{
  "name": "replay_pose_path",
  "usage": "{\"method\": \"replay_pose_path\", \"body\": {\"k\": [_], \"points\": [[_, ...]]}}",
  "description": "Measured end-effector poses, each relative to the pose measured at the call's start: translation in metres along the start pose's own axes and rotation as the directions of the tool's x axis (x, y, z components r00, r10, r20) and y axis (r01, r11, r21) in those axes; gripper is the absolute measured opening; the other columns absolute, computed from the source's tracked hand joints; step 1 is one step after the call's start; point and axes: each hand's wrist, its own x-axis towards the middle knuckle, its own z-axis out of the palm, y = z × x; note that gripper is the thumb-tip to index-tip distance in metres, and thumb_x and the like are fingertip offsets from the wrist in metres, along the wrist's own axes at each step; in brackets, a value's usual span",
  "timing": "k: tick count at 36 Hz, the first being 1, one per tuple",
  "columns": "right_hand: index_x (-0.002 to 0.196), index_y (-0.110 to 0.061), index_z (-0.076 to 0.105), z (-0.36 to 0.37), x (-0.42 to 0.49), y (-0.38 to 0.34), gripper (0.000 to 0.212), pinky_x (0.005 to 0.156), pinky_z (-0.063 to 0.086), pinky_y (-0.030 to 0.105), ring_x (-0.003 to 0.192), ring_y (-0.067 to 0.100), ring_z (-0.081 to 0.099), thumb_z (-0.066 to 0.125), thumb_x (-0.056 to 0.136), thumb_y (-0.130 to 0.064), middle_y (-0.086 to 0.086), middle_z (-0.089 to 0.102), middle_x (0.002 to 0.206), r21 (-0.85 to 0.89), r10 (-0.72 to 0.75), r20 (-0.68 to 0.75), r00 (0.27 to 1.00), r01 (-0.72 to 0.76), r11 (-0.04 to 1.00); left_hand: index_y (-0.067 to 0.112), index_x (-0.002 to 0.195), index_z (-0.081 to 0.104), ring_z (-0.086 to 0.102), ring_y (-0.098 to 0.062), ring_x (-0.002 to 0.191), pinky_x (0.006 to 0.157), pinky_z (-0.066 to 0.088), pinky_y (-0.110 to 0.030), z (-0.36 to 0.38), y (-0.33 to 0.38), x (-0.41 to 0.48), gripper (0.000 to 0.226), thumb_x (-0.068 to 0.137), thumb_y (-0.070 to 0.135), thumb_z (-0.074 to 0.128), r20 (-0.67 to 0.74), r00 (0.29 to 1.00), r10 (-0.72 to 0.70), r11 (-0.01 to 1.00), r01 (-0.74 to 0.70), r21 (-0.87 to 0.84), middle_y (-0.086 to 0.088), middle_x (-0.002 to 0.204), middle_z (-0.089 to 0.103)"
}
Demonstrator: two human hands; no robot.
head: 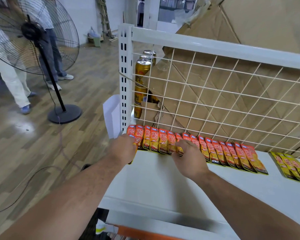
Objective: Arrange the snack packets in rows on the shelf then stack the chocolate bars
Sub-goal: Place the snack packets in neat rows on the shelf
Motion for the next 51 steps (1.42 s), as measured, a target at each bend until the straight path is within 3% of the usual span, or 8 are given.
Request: {"method": "replay_pose_path", "body": {"k": [8, 14, 17, 26, 32, 38, 43, 51], "points": [[0.127, -0.018, 0.063, 0.001, 0.002, -0.006, 0.036, 0.079, 0.034, 0.018, 0.120, 0.020, 0.053, 0.060, 0.093, -0.025, -0.003, 0.060, 0.128, -0.021, -0.026, 0.032, 0.999, 0.027, 0.999, 0.019, 0.088, 0.056, 0.058, -0.022, 0.086, 0.073, 0.043, -0.032, 0.005, -0.002, 0.002, 0.021, 0.097, 0.036, 0.046, 0.032, 0.999, 0.020, 0.997, -0.023, 0.078, -0.005, 0.098, 0.062], [0.128, -0.018, 0.062, -0.011, 0.006, -0.009, 0.036, 0.097, 0.040, 0.025, 0.127, 0.021, 0.050, 0.061, 0.092, -0.026, 0.000, 0.057, 0.135, -0.018, -0.024, 0.040, 0.999, 0.025, 1.000, 0.018, 0.132, 0.053, 0.055, -0.010, 0.098, 0.069, 0.045, -0.017, 0.006, -0.001, -0.014, 0.036, 0.097, 0.025, 0.050, 0.081, 0.991, 0.106, 0.990, -0.113, 0.084, 0.008, 0.115, 0.055], [0.127, -0.016, 0.063, -0.015, 0.009, -0.008, 0.036, 0.097, 0.041, 0.026, 0.125, 0.021, 0.051, 0.062, 0.091, -0.025, 0.000, 0.059, 0.131, -0.023, -0.035, 0.040, 0.999, 0.036, 0.999, 0.023, 0.145, 0.036, 0.063, -0.025, 0.095, 0.077, 0.052, -0.032, 0.004, 0.003, -0.017, 0.062, 0.087, 0.019, 0.059, 0.074, 0.987, 0.143, 0.966, -0.155, 0.208, -0.005, 0.128, 0.049], [0.131, -0.016, 0.061, -0.022, 0.006, -0.011, 0.039, 0.098, 0.038, 0.024, 0.127, 0.019, 0.048, 0.061, 0.093, -0.026, 0.000, 0.056, 0.137, -0.028, -0.032, 0.038, 0.999, 0.033, 0.999, 0.019, 0.144, 0.035, 0.057, -0.027, 0.106, 0.087, 0.049, -0.038, 0.005, 0.007, -0.014, 0.052, 0.093, 0.020, 0.047, 0.113, 0.988, 0.109, 0.964, -0.132, 0.230, -0.017, 0.130, 0.043], [0.132, -0.018, 0.061, -0.029, 0.001, -0.009, 0.040, 0.102, 0.039, 0.026, 0.131, 0.019, 0.048, 0.064, 0.093, -0.028, -0.002, 0.054, 0.142, -0.042, -0.022, 0.029, 0.999, 0.023, 0.999, 0.018, 0.133, 0.052, 0.056, -0.024, 0.093, 0.076, 0.048, -0.033, 0.010, 0.004, -0.019, 0.043, 0.097, 0.039, 0.042, -0.030, 1.000, 0.006, 0.996, -0.009, -0.085, -0.006, 0.110, 0.056], [0.141, -0.015, 0.054, -0.031, -0.007, 0.000, 0.048, 0.109, 0.030, 0.027, 0.138, 0.023, 0.038, 0.059, 0.096, -0.031, 0.003, 0.048, 0.148, -0.130, 0.010, 0.088, 0.996, 0.002, 0.992, 0.026, 0.138, 0.055, 0.051, -0.031, 0.108, 0.091, 0.050, -0.043, 0.000, 0.021, -0.020, 0.052, 0.093, 0.047, 0.043, -0.215, 0.964, 0.160, 0.987, -0.159, 0.019, -0.010, 0.120, 0.055], [0.152, -0.024, 0.038, -0.033, -0.019, 0.023, 0.062, 0.120, 0.024, 0.041, 0.149, 0.024, 0.022, 0.052, 0.096, -0.049, 0.000, 0.027, 0.162, -0.259, 0.097, 0.164, 0.982, -0.052, 0.964, 0.036, 0.149, 0.035, 0.030, -0.024, 0.139, 0.114, 0.025, -0.047, -0.010, 0.059, -0.022, 0.057, 0.096, 0.056, 0.034, -0.067, 0.961, 0.268, 0.963, -0.267, 0.024, 0.000, 0.152, 0.037], [0.153, -0.028, 0.034, -0.068, -0.057, 0.073, 0.065, 0.120, 0.025, 0.041, 0.149, 0.023, 0.022, 0.049, 0.095, -0.054, -0.001, 0.024, 0.164, -0.321, 0.209, 0.108, 0.972, -0.164, 0.933, 0.037, 0.153, 0.023, 0.019, -0.023, 0.147, 0.120, 0.015, -0.047, 0.000, 0.137, -0.034, 0.063, 0.095, 0.061, 0.030, 0.077, 0.912, 0.404, 0.912, -0.408, 0.045, 0.003, 0.160, 0.027]]}}
